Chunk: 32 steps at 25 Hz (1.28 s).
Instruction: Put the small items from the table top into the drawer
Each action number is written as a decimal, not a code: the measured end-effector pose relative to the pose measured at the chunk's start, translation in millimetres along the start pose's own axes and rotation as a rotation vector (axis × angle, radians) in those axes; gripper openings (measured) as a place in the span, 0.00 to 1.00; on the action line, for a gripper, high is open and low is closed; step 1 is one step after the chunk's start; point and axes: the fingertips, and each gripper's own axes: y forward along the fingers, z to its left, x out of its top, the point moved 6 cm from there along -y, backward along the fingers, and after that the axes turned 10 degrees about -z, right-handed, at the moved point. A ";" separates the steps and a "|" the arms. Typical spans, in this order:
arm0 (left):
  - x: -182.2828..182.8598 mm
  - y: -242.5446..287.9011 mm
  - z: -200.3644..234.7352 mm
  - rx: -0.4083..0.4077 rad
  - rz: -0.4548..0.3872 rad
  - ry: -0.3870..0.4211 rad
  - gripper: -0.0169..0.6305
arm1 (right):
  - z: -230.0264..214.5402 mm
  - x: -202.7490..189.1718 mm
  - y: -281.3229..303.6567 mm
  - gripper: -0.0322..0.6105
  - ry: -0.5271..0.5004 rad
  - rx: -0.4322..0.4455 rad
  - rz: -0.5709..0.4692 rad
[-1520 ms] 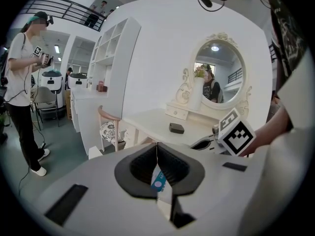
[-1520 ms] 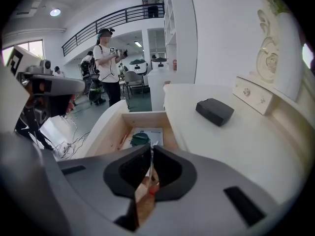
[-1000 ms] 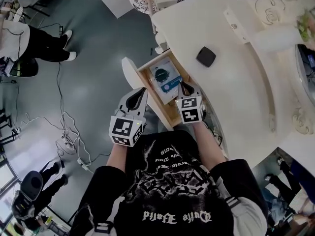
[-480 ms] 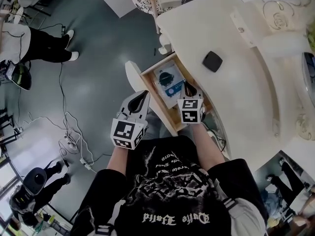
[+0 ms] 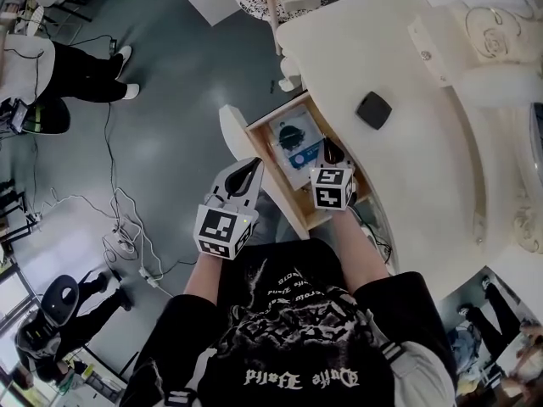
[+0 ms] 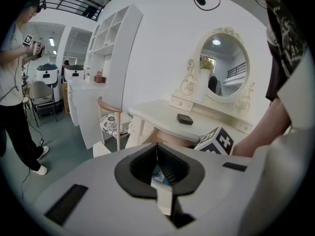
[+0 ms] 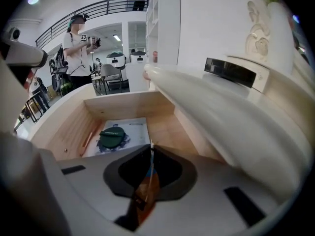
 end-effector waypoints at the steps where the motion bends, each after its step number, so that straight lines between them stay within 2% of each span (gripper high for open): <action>1: -0.2 1.1 -0.4 -0.005 0.002 0.000 0.05 | -0.7 -0.3 1.3 0.10 0.001 -0.002 0.003; 12: -0.8 8.3 -5.0 -0.024 0.009 0.014 0.05 | -7.2 -7.7 11.5 0.10 0.039 -0.013 0.040; 32: -4.6 7.7 6.3 0.012 0.041 0.029 0.05 | -5.8 -13.4 25.5 0.10 0.064 -0.001 0.116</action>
